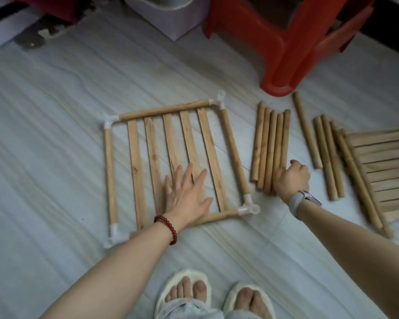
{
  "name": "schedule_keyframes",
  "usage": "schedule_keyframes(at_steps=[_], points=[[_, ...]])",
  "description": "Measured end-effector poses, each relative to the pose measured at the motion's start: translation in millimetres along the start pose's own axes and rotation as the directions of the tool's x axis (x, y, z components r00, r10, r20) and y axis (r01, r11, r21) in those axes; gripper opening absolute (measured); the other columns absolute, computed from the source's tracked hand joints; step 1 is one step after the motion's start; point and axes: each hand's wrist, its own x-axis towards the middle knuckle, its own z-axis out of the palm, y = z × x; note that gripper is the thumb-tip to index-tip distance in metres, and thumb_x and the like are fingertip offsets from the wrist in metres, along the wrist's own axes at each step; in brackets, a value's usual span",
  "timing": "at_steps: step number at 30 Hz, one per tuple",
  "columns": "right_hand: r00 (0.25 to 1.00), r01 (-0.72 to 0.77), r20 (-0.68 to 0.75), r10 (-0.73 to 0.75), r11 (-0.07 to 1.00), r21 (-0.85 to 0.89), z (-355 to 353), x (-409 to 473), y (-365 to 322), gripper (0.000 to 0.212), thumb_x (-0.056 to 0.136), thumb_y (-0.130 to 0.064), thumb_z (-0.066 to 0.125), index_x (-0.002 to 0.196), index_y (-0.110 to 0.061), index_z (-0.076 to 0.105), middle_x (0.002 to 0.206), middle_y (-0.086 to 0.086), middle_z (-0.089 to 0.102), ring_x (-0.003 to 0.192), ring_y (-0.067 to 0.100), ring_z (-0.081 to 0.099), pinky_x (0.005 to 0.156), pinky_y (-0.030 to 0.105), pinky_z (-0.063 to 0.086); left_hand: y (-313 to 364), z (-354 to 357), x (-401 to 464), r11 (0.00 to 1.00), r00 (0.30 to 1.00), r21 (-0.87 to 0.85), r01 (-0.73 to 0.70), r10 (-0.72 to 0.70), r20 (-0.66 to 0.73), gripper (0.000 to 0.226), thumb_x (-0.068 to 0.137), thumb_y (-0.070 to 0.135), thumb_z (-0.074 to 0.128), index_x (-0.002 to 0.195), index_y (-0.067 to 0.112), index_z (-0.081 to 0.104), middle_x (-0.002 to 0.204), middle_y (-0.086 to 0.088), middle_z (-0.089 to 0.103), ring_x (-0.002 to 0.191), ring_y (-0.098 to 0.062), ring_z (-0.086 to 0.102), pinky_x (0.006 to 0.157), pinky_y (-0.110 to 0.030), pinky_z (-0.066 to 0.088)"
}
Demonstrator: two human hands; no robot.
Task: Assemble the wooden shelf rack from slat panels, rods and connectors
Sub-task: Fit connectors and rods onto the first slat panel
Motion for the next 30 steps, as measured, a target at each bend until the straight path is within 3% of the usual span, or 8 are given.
schedule_keyframes(at_steps=[4, 9, 13, 17, 20, 23, 26, 30], points=[[0.977, -0.186, 0.102, 0.185, 0.982, 0.004, 7, 27, 7, 0.040, 0.094, -0.015, 0.040, 0.129, 0.005, 0.041, 0.135, 0.027, 0.041, 0.124, 0.042, 0.039, 0.101, 0.044, 0.031, 17, 23, 11, 0.978, 0.966, 0.161, -0.134, 0.092, 0.243, 0.083, 0.080, 0.078, 0.028, 0.148, 0.042, -0.003, 0.157, 0.000, -0.021, 0.140, -0.031, -0.027, 0.109, -0.062, -0.011], [0.948, -0.283, 0.198, 0.248, 0.943, 0.175, 11, 39, 17, 0.031, 0.082, -0.012, 0.048, 0.107, 0.006, 0.053, 0.113, 0.023, 0.058, 0.096, 0.039, 0.059, 0.085, 0.045, 0.051, 22, 22, 14, 0.962, 0.951, 0.240, -0.130, 0.052, 0.305, 0.082, 0.081, 0.079, 0.025, 0.147, 0.042, -0.007, 0.155, -0.005, -0.027, 0.139, -0.035, -0.029, 0.109, -0.063, -0.008], [0.962, -0.272, 0.100, 0.254, 0.885, 0.378, 4, 32, 24, 0.023, 0.085, -0.012, 0.046, 0.106, -0.003, 0.046, 0.102, 0.015, 0.057, 0.082, 0.031, 0.053, 0.072, 0.034, 0.041, 28, 12, 15, 0.949, 0.949, 0.280, -0.146, 0.055, 0.309, 0.080, 0.086, 0.073, 0.028, 0.150, 0.036, -0.005, 0.154, -0.002, -0.029, 0.140, -0.035, -0.027, 0.112, -0.061, -0.002], [0.988, -0.051, -0.071, 0.139, 0.720, 0.692, -19, 3, 33, 0.014, 0.087, -0.018, 0.048, 0.101, -0.023, 0.048, 0.078, 0.003, 0.062, 0.067, 0.019, 0.059, 0.063, 0.031, 0.047, 37, 11, 11, 0.927, 0.945, 0.320, -0.194, 0.088, 0.316, 0.075, 0.094, 0.062, 0.026, 0.152, 0.024, -0.004, 0.156, 0.002, -0.023, 0.143, -0.025, -0.023, 0.115, -0.055, -0.001], [0.998, 0.041, -0.055, 0.009, 0.545, 0.837, -51, -24, 32, 0.018, 0.086, -0.008, 0.056, 0.097, -0.023, 0.058, 0.080, 0.000, 0.060, 0.056, 0.005, 0.057, 0.050, 0.019, 0.045, 46, 10, 3, 0.939, 0.945, 0.288, -0.189, 0.095, 0.312, 0.066, 0.099, 0.053, 0.025, 0.152, 0.023, 0.001, 0.158, 0.003, -0.016, 0.145, -0.022, -0.014, 0.116, -0.052, 0.004], [0.978, 0.203, -0.147, -0.148, 0.521, 0.829, -80, -48, 31, 0.020, 0.086, -0.004, 0.061, 0.094, -0.022, 0.061, 0.080, -0.005, 0.058, 0.060, 0.009, 0.052, 0.053, 0.021, 0.044, 54, 12, -9, 0.935, 0.934, 0.269, -0.229, 0.133, 0.331, 0.055, 0.102, 0.041, 0.026, 0.151, 0.027, 0.007, 0.159, 0.000, -0.011, 0.146, -0.024, -0.008, 0.116, -0.052, 0.007], [0.922, 0.387, -0.322, -0.216, 0.529, 0.755, -97, -61, 34, 0.008, 0.091, -0.007, 0.058, 0.096, -0.007, 0.064, 0.084, -0.003, 0.056, 0.069, 0.018, 0.046, 0.059, 0.032, 0.042, 58, 18, -21, 0.929, 0.931, 0.289, -0.231, 0.125, 0.342, 0.051, 0.103, 0.030, 0.026, 0.151, 0.031, 0.006, 0.159, -0.002, -0.011, 0.146, -0.026, -0.007, 0.115, -0.055, 0.004], [0.933, 0.359, -0.313, -0.178, 0.518, 0.776, -102, -72, 39, 0.012, 0.098, -0.015, 0.046, 0.089, -0.017, 0.053, 0.087, 0.005, 0.055, 0.077, 0.021, 0.055, 0.054, 0.022, 0.052, 57, 15, -16, 0.873, 0.929, 0.403, -0.275, 0.133, 0.347, 0.055, 0.103, 0.018, 0.026, 0.150, 0.035, 0.003, 0.159, -0.003, -0.010, 0.145, -0.026, -0.011, 0.114, -0.055, 0.002]])
